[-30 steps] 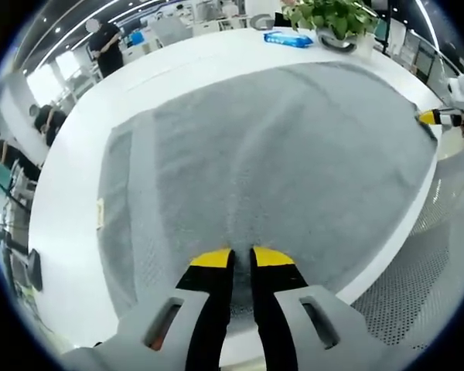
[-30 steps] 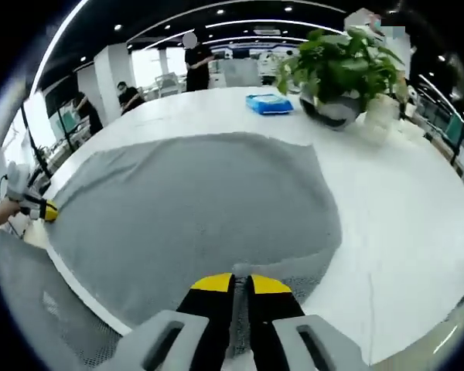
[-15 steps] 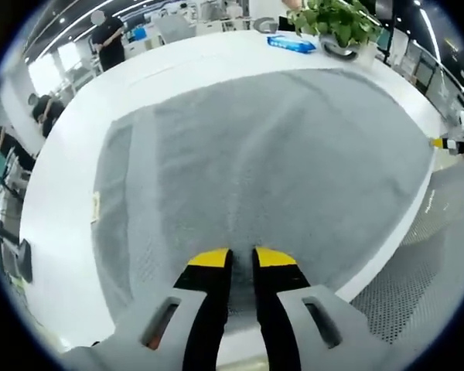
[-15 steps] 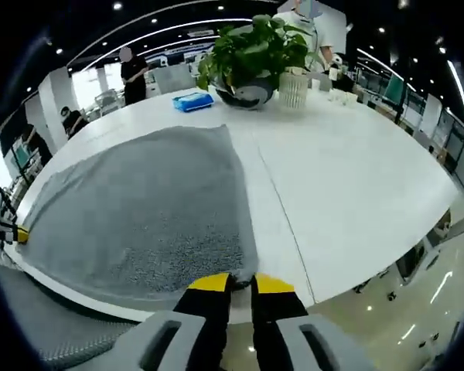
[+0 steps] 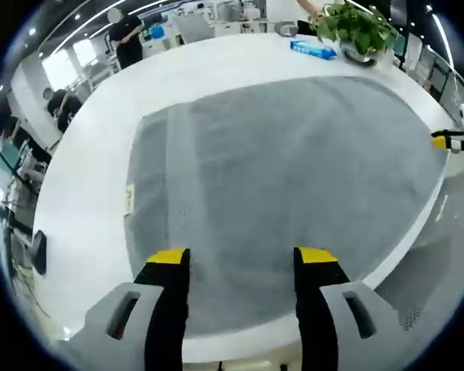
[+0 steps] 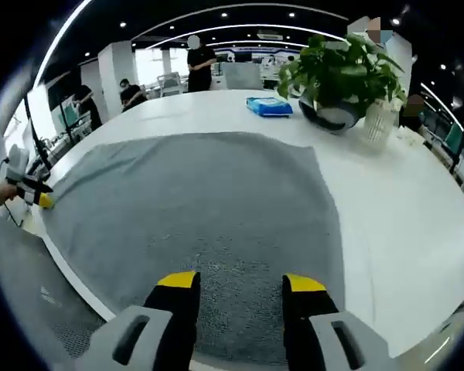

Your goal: Open the folded towel by lifting each exposed corner and separating the folded layers until the towel lies flat within the target outline without major curled edges

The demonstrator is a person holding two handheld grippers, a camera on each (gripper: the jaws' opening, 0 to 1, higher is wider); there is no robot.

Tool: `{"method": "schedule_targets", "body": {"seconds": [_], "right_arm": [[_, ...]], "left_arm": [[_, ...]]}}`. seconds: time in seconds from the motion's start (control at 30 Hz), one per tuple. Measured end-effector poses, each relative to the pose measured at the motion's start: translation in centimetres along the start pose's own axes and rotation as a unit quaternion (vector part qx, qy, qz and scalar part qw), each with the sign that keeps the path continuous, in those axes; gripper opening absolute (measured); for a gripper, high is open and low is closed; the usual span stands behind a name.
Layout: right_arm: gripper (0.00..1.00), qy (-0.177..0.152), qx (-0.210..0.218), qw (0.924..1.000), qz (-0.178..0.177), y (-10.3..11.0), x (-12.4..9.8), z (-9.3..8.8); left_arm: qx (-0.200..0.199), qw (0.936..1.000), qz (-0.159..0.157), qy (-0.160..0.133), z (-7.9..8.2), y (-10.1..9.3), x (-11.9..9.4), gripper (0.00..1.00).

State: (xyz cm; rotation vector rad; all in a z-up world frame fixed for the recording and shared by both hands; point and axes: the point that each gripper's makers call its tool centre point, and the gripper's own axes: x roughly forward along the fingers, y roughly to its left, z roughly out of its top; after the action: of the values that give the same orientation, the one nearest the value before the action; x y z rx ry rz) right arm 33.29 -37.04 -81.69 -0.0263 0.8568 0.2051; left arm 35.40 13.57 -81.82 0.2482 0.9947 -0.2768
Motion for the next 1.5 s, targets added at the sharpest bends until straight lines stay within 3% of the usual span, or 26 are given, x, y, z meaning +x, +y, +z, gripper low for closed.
{"method": "schedule_targets", "body": {"seconds": [0.03, 0.07, 0.1, 0.2, 0.23, 0.3, 0.33, 0.37, 0.6, 0.63, 0.7, 0.83, 0.93, 1.03, 1.13, 1.23, 1.3, 1.33, 1.37, 1.4, 1.43, 1.5], "right_arm": [[0.49, 0.004, -0.012, 0.9999, -0.005, 0.3, -0.1, -0.5], [0.5, 0.001, -0.038, 0.9993, -0.006, 0.2, -0.3, -0.6], [0.5, -0.001, -0.056, 0.9984, -0.01, -0.5, -0.2, -1.0], [0.57, -0.007, -0.044, 0.9989, -0.012, -0.9, -0.7, -1.5], [0.61, -0.013, -0.051, 0.9985, -0.015, -1.1, -0.9, -1.5], [0.72, -0.023, -0.047, 0.9984, -0.018, -1.8, -1.1, -1.9], [0.74, -0.021, -0.023, 0.9995, -0.007, -1.8, -1.2, -2.4], [0.74, -0.038, -0.047, 0.9982, 0.001, -1.7, -1.4, -2.2], [0.73, -0.027, -0.049, 0.9984, 0.004, -1.8, -1.9, -2.2], [0.71, -0.03, -0.051, 0.9983, -0.002, -1.8, -2.3, -1.7], [0.66, -0.087, -0.057, 0.9946, 0.005, -1.8, -2.9, 1.3], [0.72, -0.11, -0.061, 0.9921, 0.002, -2.0, -2.9, 5.2], [0.74, -0.107, -0.082, 0.9907, 0.016, -1.9, -0.1, 8.4], [0.78, -0.106, -0.089, 0.9893, 0.046, -0.8, 2.0, 10.4], [0.78, -0.093, -0.1, 0.9885, 0.065, 0.1, 5.6, 12.6], [0.82, -0.055, -0.078, 0.9914, 0.089, 0.7, 8.6, 12.3], [0.85, -0.044, -0.089, 0.9919, 0.08, 0.5, 9.5, 11.8], [0.86, -0.035, -0.095, 0.9918, 0.077, 0.4, 9.7, 11.5], [0.88, -0.022, -0.101, 0.9919, 0.074, 0.2, 9.9, 10.7], [0.89, -0.036, -0.135, 0.988, 0.066, 0.0, 10.0, 10.8], [0.91, -0.048, -0.117, 0.9891, 0.074, 0.4, 9.9, 11.3], [0.92, -0.04, -0.12, 0.9893, 0.072, 0.1, 9.9, 11.1]], "left_arm": [[0.004, 1.0, -0.003, 0.001, -0.3, -0.1, 0.0, 0.6], [-0.016, 0.9994, -0.017, -0.025, 0.1, -0.3, -0.1, 0.59], [-0.018, 0.9996, -0.015, -0.018, -0.3, -0.1, -0.2, 0.6], [-0.025, 0.9988, -0.031, -0.028, -1.0, -0.4, -0.7, 0.63], [0.003, 0.9988, -0.037, -0.032, -1.0, -0.4, -0.8, 0.63], [-0.006, 0.9988, -0.036, -0.031, -1.4, -0.3, -1.1, 0.64], [-0.004, 0.9988, -0.037, -0.032, -1.4, -0.3, -1.2, 0.64], [-0.003, 0.9987, -0.038, -0.034, -1.5, -0.2, -1.3, 0.65], [-0.004, 0.9982, -0.047, -0.037, -1.2, -0.4, -1.6, 0.65], [-0.008, 0.9983, -0.046, -0.034, -1.1, -0.3, -1.7, 0.66], [-0.004, 0.9982, -0.042, -0.044, -0.4, 0.1, -2.5, 0.69], [0.0, 0.9941, -0.027, -0.105, 3.3, 1.5, -3.4, 0.71], [0.008, 0.9936, -0.025, -0.11, 5.1, 1.9, -2.1, 0.72], [0.02, 0.9938, -0.032, -0.104, 6.6, 1.3, 0.0, 0.75], [0.019, 0.9948, -0.06, -0.08, 6.5, -0.2, 1.6, 0.8], [0.051, 0.9954, -0.06, -0.055, 5.4, -0.6, 2.8, 0.81], [0.058, 0.9955, -0.055, -0.049, 4.7, -0.6, 3.1, 0.83], [0.031, 0.9952, -0.062, -0.07, 5.1, -0.6, 2.9, 0.83], [0.029, 0.9959, -0.059, -0.063, 4.6, -0.3, 2.9, 0.85], [0.023, 0.9958, -0.058, -0.067, 4.3, -0.1, 2.9, 0.89], [0.016, 0.9959, -0.057, -0.069, 4.0, 0.1, 2.9, 0.94], [0.011, 0.9956, -0.054, -0.076, 3.7, 0.5, 2.9, 0.99]]}}
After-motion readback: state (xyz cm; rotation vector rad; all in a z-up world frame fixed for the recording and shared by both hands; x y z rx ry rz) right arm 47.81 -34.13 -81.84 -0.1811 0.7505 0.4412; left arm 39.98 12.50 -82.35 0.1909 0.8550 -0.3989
